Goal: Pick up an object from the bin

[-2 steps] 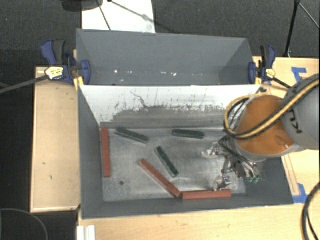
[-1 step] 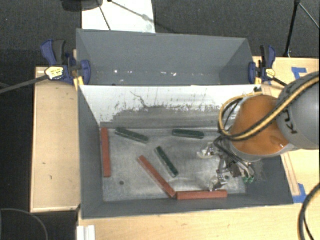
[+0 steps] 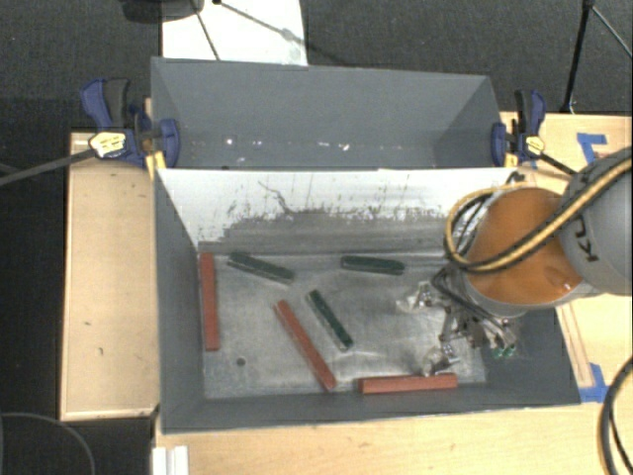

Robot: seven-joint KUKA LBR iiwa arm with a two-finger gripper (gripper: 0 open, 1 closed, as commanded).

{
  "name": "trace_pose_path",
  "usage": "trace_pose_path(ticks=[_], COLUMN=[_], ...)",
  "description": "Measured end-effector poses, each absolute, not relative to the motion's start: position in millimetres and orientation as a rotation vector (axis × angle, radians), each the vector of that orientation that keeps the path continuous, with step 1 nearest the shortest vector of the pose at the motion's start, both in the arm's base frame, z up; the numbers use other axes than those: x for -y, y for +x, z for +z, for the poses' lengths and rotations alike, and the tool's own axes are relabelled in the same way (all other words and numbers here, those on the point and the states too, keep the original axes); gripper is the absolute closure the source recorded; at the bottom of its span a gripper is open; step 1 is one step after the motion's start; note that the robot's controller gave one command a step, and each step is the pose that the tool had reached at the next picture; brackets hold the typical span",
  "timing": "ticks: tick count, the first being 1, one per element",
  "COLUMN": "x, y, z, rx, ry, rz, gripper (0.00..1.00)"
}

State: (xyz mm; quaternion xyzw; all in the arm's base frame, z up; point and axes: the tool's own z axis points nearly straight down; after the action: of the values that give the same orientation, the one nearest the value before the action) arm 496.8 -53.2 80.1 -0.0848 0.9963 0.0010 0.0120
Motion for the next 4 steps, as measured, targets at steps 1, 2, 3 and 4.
trace_pose_path(ticks=[1, 2, 3, 4], x=[30.1, 13.0, 3.3, -13.1], y=[520.3, 526.6, 527.2, 512.7], z=[77.4, 76.8, 77.0, 120.1], rx=[-3.128, -3.127, -3.126, -3.113], ry=[-0.255, -0.246, -0.244, -0.392], rz=[-0.005, -0.001, 0.005, -0.004], gripper=[0.00, 0.00, 0.00, 0.00])
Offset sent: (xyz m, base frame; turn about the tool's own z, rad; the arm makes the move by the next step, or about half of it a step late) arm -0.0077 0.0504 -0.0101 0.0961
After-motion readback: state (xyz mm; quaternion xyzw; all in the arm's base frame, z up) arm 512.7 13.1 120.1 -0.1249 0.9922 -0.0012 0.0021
